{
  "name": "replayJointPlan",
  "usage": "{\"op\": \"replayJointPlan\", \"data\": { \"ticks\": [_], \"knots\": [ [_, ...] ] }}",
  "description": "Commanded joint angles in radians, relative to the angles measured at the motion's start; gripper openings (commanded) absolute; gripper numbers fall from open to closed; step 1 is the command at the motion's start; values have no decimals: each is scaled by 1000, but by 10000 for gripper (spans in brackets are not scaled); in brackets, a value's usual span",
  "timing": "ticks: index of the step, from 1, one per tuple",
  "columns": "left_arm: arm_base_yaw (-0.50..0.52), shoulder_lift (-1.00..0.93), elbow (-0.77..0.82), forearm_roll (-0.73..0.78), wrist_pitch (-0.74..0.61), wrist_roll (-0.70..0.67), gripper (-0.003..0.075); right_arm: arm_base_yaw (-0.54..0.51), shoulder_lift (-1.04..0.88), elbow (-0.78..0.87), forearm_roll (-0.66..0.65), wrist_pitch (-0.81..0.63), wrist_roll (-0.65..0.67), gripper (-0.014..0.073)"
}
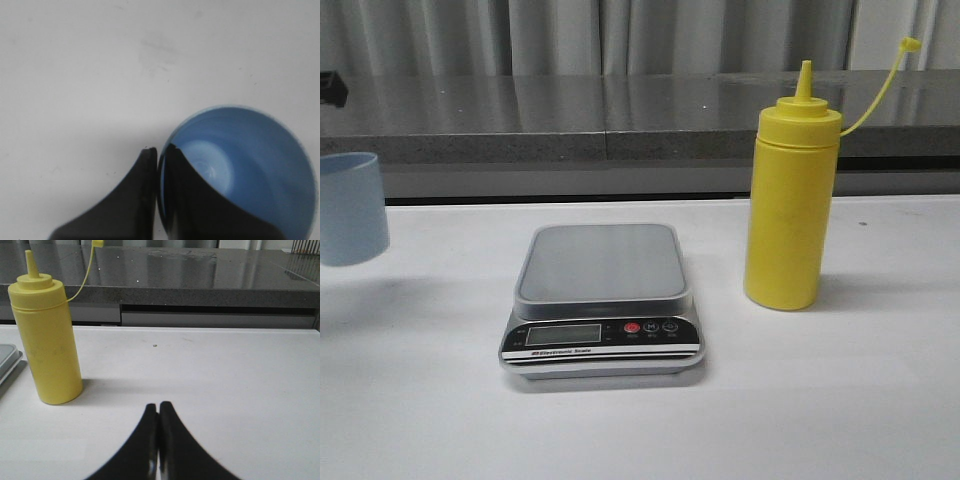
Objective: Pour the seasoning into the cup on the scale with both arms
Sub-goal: 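Lift the cup with the left gripper and carry it over the scale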
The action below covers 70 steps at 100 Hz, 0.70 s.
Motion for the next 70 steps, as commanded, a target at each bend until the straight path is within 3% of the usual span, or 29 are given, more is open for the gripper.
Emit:
{"op": "replayJointPlan", "data": {
  "ticks": [1,18,70],
  "knots": [
    [-29,-51,-104,-21,45,-3,-20,-4,-21,-20,-3,-82,-4,-67],
    [-113,-51,-210,-21,101,4,-20,-4,-21,-20,-3,-82,-4,-67],
    [-374,115,-392,-21,81,32,-20,-4,-21,-20,-3,-82,-4,-67]
  ]
}}
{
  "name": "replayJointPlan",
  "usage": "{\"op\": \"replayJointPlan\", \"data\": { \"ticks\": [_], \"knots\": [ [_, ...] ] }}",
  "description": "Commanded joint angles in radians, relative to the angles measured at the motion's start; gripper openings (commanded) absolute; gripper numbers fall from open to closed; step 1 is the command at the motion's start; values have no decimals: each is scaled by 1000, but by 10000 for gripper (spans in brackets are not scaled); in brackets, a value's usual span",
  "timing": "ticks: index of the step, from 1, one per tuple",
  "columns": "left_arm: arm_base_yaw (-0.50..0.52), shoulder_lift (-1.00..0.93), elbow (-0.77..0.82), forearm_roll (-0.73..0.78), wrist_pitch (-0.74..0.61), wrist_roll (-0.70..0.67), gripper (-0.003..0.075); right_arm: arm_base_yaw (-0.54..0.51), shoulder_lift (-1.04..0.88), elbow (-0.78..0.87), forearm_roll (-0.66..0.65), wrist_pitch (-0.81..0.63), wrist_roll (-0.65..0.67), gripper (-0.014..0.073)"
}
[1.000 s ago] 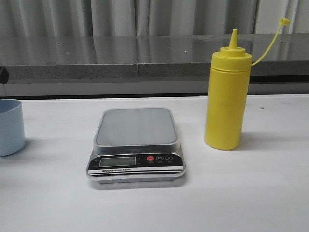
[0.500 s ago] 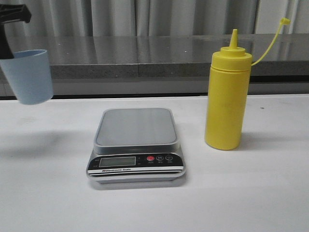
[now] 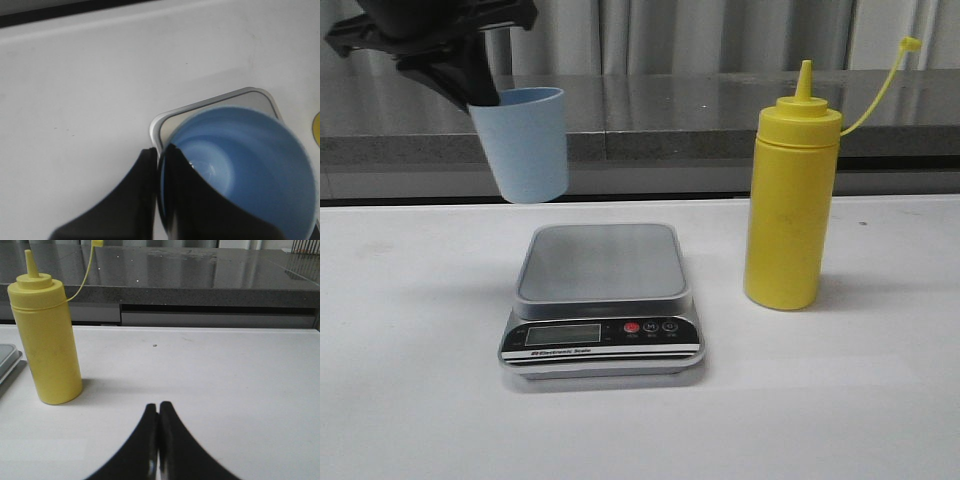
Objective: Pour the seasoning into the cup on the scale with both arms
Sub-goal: 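Lift the cup with the left gripper and carry it over the scale, then lower the cup onto the scale and open the left gripper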
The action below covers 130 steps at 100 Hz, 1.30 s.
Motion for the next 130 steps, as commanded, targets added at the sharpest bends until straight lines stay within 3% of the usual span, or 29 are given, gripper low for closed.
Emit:
{"op": "replayJointPlan", "data": {
  "ticks": [1,39,100,112,130],
  "knots": [
    [-31,-13,-60,-12,-56,3,-20,-4,-21,-20,-3,-82,-4,-67],
    [-114,85,-93,-12,-86,9,-20,-4,-21,-20,-3,-82,-4,-67],
    [-127,127,-93,-17,-55,17,-10,-4,-21,-20,-3,-82,-4,-67],
    [-127,125,-93,-16,-53,17,105,-4,-21,-20,-3,-82,-4,-67],
    [-127,115,-93,-16,-45,17,421,-4,-21,-20,-3,-82,-4,-67]
  ]
}}
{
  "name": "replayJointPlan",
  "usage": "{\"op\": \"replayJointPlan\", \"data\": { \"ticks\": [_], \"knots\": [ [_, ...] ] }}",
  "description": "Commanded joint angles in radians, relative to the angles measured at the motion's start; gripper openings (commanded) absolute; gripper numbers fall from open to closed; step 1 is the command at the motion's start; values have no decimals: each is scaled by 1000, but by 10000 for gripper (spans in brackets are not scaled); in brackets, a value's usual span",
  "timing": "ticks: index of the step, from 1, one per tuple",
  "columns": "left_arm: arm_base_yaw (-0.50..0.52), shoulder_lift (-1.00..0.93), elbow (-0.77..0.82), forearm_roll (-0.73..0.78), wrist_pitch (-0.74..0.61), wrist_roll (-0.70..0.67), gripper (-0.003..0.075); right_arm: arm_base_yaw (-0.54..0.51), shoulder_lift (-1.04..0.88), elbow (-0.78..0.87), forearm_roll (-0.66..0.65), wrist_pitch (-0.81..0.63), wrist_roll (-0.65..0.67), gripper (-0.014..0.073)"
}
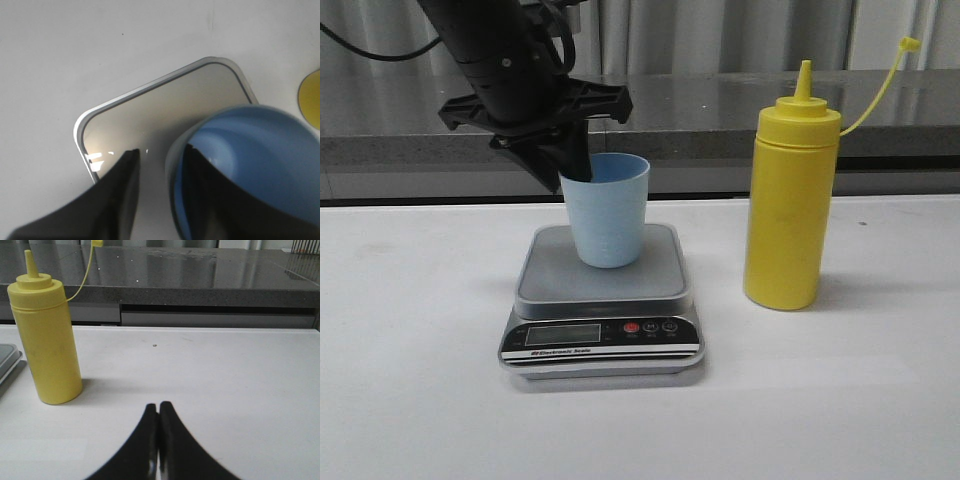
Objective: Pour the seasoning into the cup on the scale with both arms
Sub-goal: 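Lower the cup onto the scale and open the left gripper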
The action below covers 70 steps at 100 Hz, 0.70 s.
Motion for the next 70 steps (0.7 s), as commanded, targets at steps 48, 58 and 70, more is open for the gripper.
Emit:
{"op": "replayJointPlan", "data": {
  "ticks": [48,58,70],
  "knots": [
    [-4,-193,-42,63,44,1,561,-4,-21,-20,-3,-82,-4,-67],
    [16,-243,-39,102,39,1,554,-4,-21,-20,-3,-82,-4,-67],
    [63,-310,-11,102,2,-4,554,-4,-21,-20,-3,-82,-4,-67]
  ]
}}
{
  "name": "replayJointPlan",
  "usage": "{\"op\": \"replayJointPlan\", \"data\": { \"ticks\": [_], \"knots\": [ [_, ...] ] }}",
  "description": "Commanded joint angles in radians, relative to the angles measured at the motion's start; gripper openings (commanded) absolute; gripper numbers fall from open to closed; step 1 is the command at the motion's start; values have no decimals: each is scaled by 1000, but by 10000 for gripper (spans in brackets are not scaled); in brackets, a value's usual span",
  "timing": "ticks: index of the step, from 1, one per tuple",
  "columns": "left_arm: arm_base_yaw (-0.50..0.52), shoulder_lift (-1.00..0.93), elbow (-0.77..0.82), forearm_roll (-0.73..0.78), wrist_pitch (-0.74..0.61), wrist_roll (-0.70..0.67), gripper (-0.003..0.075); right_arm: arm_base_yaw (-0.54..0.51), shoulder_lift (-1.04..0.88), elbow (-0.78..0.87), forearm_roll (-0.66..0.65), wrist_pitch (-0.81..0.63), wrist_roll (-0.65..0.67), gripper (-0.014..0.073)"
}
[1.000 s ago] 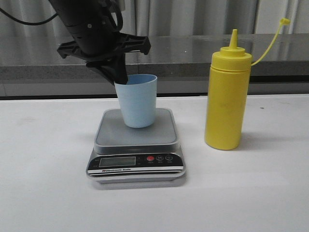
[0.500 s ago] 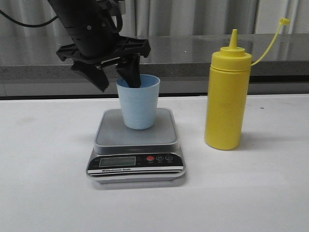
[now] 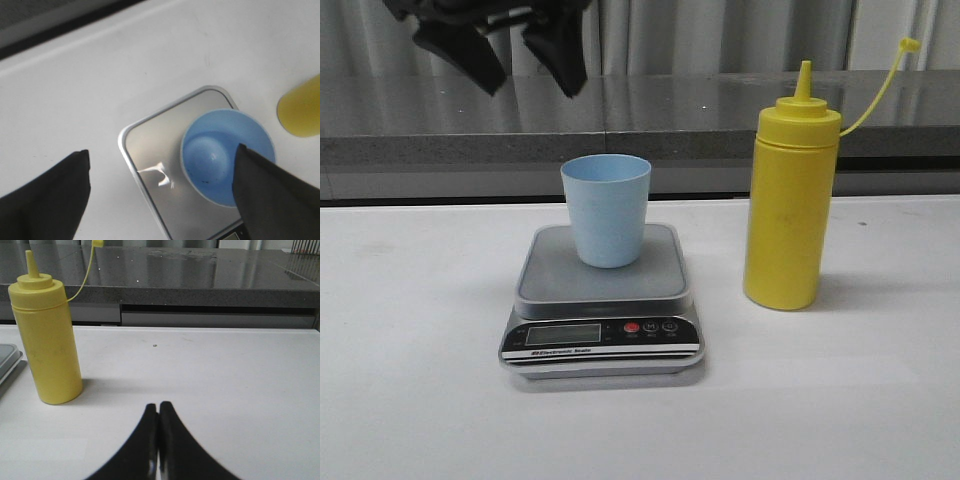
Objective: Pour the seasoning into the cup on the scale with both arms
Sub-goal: 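Lower the cup onto the scale and open the left gripper, then raise the left gripper away from the cup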
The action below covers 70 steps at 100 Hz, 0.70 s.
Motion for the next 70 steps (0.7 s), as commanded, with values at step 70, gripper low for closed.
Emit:
{"op": "replayJointPlan", "data": {
  "ticks": [70],
  "knots": [
    [269,-764,755,12,-597,-34,554,-4,-21,-20,-3,-82,-4,-67]
  ]
}}
